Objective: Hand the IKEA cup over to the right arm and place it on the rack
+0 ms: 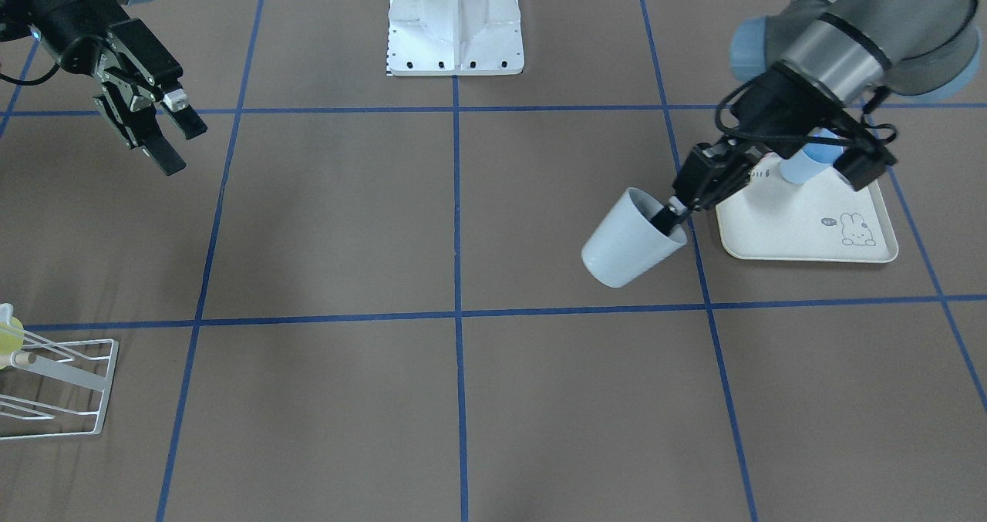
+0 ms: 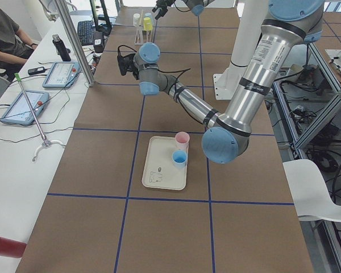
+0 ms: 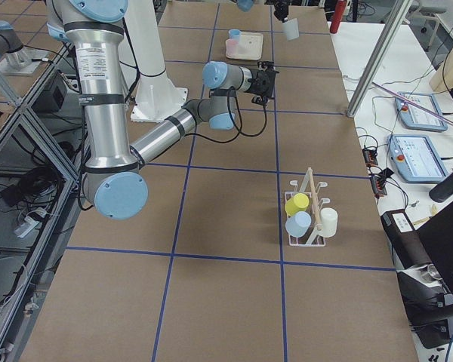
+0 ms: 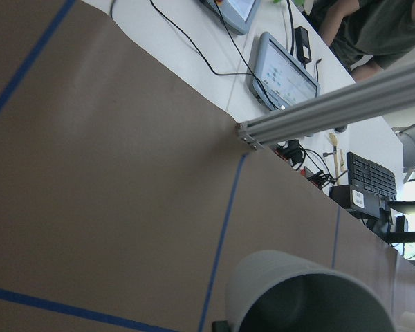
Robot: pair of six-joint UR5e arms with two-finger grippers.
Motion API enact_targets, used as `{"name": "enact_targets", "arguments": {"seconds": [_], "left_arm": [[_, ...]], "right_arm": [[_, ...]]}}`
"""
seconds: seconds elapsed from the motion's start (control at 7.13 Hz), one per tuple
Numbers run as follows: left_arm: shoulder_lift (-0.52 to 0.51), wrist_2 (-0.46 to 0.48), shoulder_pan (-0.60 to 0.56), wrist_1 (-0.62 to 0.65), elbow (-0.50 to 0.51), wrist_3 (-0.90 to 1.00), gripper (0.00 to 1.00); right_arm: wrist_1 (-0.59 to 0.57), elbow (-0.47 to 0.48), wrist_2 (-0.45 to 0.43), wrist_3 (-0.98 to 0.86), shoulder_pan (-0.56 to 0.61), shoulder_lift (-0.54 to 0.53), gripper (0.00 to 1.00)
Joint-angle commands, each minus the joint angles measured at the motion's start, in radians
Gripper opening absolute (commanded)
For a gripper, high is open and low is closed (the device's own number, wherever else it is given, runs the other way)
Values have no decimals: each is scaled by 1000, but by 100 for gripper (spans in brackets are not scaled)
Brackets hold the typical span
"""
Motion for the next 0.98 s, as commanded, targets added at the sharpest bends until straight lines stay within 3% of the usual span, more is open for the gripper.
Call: {"name": "enact_targets", "arguments": {"seconds": [0.0, 0.28, 0.42, 0.56, 0.84], "left_arm": [[-46, 210, 136, -273, 67, -248, 0], [-49, 402, 213, -549, 176, -422, 0], [-48, 444, 218, -662, 220, -497, 0], [-46, 475, 218, -737, 242, -571, 0], [-60, 496, 218, -773, 242, -628, 0]], "right_arm": [[0, 0, -4, 69, -48, 42, 100], [-3, -51, -60, 227, -116, 192, 100], [-2, -62, -105, 229, -175, 231, 100], [-2, -66, -113, 226, -202, 252, 100], [-2, -118, -145, 298, -210, 370, 100]]}}
